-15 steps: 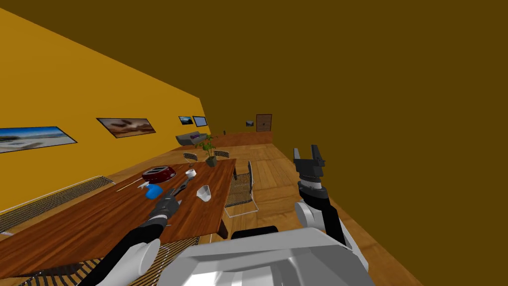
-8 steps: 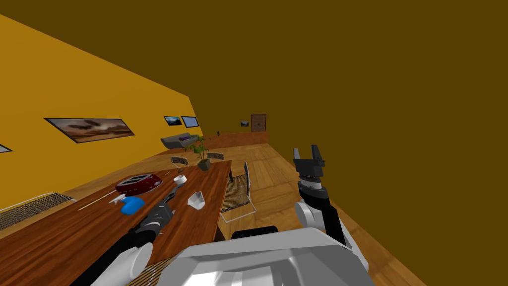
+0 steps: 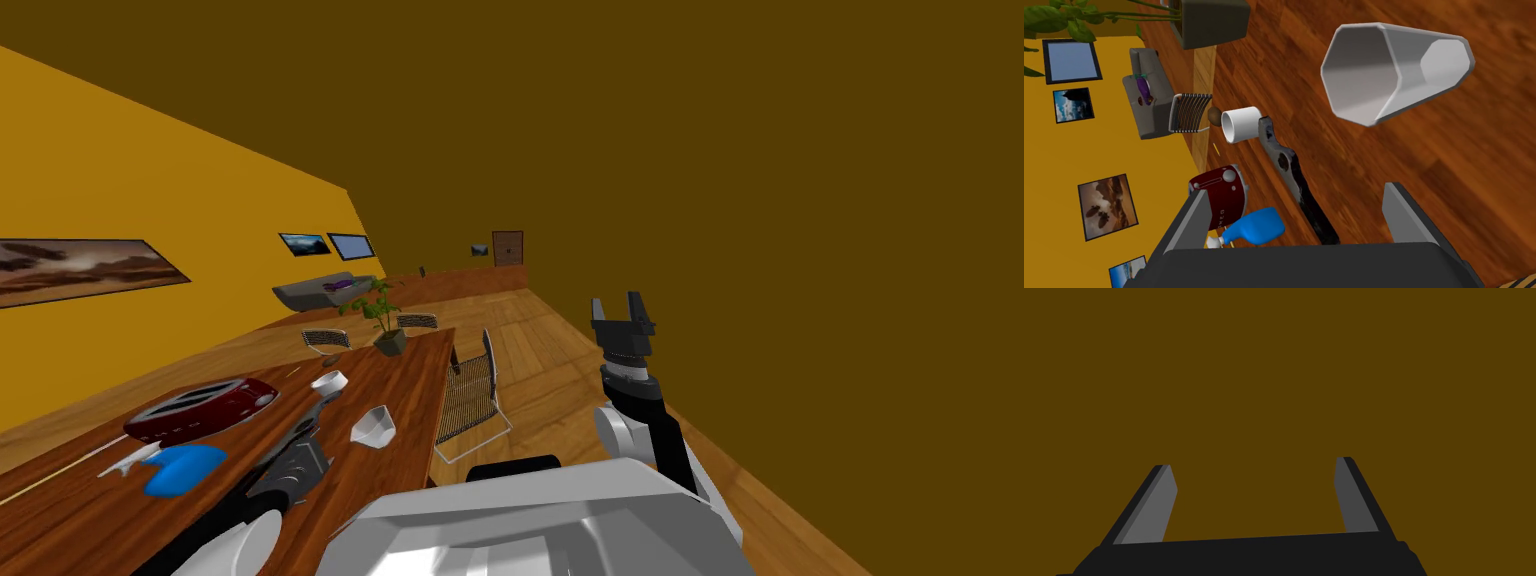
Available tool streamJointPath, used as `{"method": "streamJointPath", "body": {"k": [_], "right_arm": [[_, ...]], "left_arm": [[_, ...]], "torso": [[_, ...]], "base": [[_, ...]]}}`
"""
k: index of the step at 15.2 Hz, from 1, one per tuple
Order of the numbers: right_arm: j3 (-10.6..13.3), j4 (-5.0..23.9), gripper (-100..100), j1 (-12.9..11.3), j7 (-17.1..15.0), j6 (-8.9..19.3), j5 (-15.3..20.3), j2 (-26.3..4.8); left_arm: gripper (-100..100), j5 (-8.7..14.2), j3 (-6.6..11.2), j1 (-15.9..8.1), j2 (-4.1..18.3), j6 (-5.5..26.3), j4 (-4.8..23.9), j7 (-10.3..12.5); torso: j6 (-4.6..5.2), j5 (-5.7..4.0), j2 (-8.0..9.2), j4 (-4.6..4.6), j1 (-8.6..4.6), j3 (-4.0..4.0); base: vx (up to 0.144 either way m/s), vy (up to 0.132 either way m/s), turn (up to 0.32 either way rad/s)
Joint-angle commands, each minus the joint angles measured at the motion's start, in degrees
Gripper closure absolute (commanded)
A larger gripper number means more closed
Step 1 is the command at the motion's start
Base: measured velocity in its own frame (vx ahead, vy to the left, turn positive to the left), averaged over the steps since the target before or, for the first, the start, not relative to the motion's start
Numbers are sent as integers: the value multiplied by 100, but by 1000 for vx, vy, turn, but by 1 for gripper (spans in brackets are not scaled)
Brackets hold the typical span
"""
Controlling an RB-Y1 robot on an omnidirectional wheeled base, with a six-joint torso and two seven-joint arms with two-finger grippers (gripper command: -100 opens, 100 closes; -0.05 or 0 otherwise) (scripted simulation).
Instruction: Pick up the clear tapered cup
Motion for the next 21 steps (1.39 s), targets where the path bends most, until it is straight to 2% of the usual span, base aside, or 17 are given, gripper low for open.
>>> {"method": "streamJointPath", "body": {"k": [1,2,3,5,6,8,9,11,12,13,14,16,17,18,19,21], "right_arm": [[0,0,0,0,0,0,0,0],[0,0,0,0,0,0,0,0],[-1,0,0,1,0,0,0,0],[0,0,0,1,0,0,0,0],[-1,0,0,1,0,0,0,0],[-1,0,0,1,0,0,0,0],[-1,0,0,1,0,0,0,0],[0,0,0,1,0,0,0,0],[-1,0,0,1,0,0,0,0],[0,0,0,0,0,0,0,0],[-1,0,0,0,0,0,0,0],[-1,0,0,1,0,0,0,0],[-1,0,0,1,0,0,0,0],[-1,0,0,1,0,0,0,0],[-1,0,0,1,0,0,0,0],[-1,0,0,1,0,0,0,0]], "left_arm": [[-100,58,115,-23,2,286,151,21],[-100,58,115,-23,2,352,151,21],[-100,149,273,-29,5,502,325,49],[-100,149,273,-29,5,683,325,49],[-100,238,428,-34,6,841,496,77],[-100,238,428,-34,6,1005,496,77],[-100,324,578,-40,5,1204,661,103],[-100,324,578,-40,5,1317,661,103],[-100,407,722,-45,4,1532,820,129],[-100,407,722,-45,4,1618,820,129],[-100,486,861,-49,1,1774,973,153],[-100,486,861,-49,1,1906,973,153],[-100,561,992,-54,-3,2106,1119,176],[-100,561,992,-54,-3,2180,1119,176],[-100,632,1116,-58,-8,2336,1257,198],[-100,632,1116,-58,-8,2438,1257,198]], "torso": [[0,0,0,0,0,0],[-1,0,-2,-1,1,-1],[-5,1,-2,-1,1,-2],[-3,1,-3,-1,4,-2],[-5,1,-1,-1,1,-1],[-2,1,-4,-1,5,-2],[-6,1,-2,-1,3,-1],[-2,1,-1,0,5,-1],[-4,1,0,0,2,0],[-1,1,1,0,3,0],[-2,1,-1,0,5,-1],[-3,3,-7,-1,12,-4],[-6,2,-6,-2,8,-4],[-2,1,-3,-1,6,-2],[-3,2,-2,-1,7,-1],[-4,2,-4,-1,10,-3]], "base": [[39,37,-290],[30,35,-71],[35,37,-208],[27,40,-166],[33,36,-276],[28,45,-155],[26,42,-192],[21,43,-184],[18,43,-241],[25,51,-258],[38,65,-280],[34,58,-150],[19,49,-203],[17,56,-220],[28,65,-252],[22,54,-136]]}}
